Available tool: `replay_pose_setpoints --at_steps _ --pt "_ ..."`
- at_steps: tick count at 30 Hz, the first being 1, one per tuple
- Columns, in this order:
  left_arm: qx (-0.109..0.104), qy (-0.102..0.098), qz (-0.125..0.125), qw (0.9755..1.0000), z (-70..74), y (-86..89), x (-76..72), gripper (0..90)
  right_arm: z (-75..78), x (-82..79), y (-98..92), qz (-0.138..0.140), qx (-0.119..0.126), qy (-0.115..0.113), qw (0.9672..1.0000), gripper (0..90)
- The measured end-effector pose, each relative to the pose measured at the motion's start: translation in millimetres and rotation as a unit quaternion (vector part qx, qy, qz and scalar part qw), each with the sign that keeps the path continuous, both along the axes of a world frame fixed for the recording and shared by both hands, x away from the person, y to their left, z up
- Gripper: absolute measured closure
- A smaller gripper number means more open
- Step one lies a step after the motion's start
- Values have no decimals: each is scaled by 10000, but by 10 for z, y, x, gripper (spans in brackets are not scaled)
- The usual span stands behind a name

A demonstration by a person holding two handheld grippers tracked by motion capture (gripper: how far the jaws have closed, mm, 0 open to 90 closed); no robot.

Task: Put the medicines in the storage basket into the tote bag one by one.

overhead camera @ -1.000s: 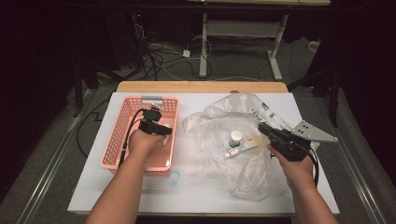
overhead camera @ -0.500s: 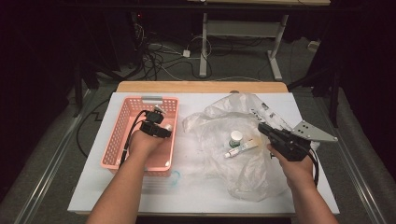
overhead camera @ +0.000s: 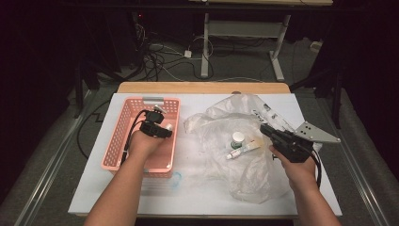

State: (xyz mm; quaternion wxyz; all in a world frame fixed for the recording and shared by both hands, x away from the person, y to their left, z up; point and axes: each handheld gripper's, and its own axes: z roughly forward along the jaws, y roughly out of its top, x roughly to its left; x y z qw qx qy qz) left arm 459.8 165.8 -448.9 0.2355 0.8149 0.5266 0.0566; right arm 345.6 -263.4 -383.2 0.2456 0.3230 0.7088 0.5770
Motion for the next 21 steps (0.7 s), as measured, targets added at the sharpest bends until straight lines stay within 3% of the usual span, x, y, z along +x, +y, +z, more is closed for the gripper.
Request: replay_pose_setpoints --at_steps 9,18,21 --pt "-76 -341 -137 9993 133 31 -158 582 2 -3 4 6 3 -4 10000 900" --pt "-563 -748 -168 9955 314 144 -383 582 3 -7 0 -2 1 2 10000 900" --pt "-624 -891 -204 9939 360 172 -475 582 3 -7 -1 5 -14 -11 10000 900"
